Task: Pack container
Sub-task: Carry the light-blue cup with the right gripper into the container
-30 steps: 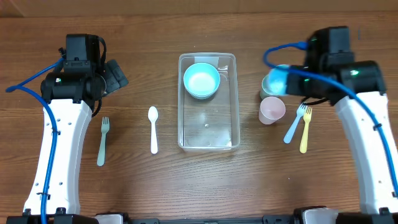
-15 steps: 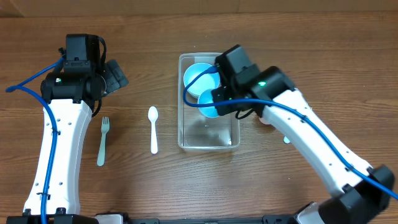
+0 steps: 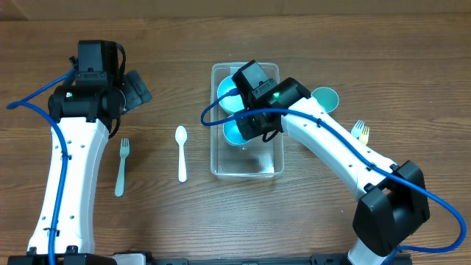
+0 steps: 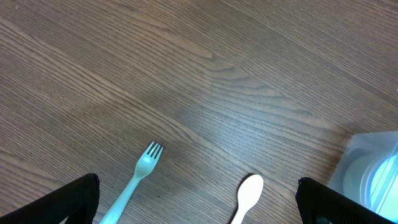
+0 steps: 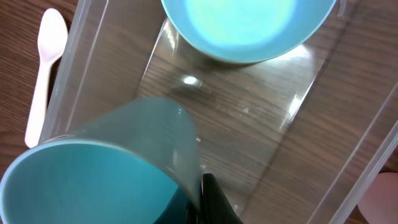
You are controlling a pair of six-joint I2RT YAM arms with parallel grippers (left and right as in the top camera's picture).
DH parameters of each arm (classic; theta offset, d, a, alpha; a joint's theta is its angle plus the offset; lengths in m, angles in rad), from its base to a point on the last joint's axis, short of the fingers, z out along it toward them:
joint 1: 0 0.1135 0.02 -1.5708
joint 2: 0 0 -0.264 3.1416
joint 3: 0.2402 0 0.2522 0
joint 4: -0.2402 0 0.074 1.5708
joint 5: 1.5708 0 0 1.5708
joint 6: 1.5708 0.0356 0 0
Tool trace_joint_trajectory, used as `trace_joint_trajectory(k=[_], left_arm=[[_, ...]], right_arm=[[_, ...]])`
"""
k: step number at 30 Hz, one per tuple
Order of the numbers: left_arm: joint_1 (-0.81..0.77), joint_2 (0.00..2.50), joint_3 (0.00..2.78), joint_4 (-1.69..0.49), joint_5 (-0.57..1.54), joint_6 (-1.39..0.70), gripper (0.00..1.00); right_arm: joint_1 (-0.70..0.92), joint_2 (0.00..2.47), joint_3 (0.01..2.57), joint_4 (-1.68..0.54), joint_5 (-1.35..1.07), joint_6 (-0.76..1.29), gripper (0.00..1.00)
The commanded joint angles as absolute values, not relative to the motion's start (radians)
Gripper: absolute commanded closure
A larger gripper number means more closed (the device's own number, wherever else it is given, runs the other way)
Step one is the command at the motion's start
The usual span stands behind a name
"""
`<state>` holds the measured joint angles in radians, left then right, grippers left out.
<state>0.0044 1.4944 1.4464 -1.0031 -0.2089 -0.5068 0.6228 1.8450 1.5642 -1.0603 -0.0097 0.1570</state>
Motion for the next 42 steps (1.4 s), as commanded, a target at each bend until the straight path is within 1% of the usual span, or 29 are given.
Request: trace_joint_trajectory(k=[1, 3, 6, 12, 15, 20, 30, 33, 38, 41, 42], left_arm=[[0.006, 1.5, 1.454, -1.002, -0.205, -0.524, 0.0], [0.006, 1.5, 1.454, -1.002, -0.205, -0.524, 0.0], [0.006, 1.5, 1.454, -1.002, -0.205, -0.524, 0.0], [0.006, 1.5, 1.454, -1.002, -0.205, -0.524, 0.0], [0.006, 1.5, 1.454, -1.002, -0.205, -0.524, 0.0], [0.006, 1.5, 1.454, -1.002, -0.205, -0.524, 0.0], [0.006, 1.5, 1.454, -1.002, -0.205, -0.524, 0.0], [0.006, 1.5, 1.454, -1.002, -0.205, -0.524, 0.0], [0.006, 1.5, 1.454, -1.002, -0.205, -0.524, 0.0], [0.006, 1.5, 1.454, -1.002, -0.205, -0.524, 0.0], [0.006, 1.5, 1.454, -1.002, -0.205, -0.524, 0.0]], right_arm=[[0.627, 1.847, 1.57, -1.054, -0.001, 0.164, 0.96], [0.627, 1.847, 1.57, -1.068, 0.003, 0.155, 0.96], [0.622, 1.847, 1.57, -1.122, 0.081, 0.156, 0.96], [0.633, 1.847, 1.57, -1.108, 0.073, 0.156, 0.96], [0.633, 1.847, 1.57, -1.126, 0.164, 0.157, 0.96], [0.633, 1.847, 1.57, -1.157, 0.187, 0.191, 0.96], [0.572, 1.847, 1.57, -1.113, 0.216, 0.237, 0.96], [0.554, 1.848, 1.57, -1.112, 0.182, 0.237, 0.96], [0.554, 1.855, 1.48, -1.028, 0.182, 0.237, 0.96], [0.554, 1.855, 1.469, -1.025, 0.182, 0.237, 0.96], [0.554, 1.855, 1.469, -1.026, 0.182, 0.237, 0.86]])
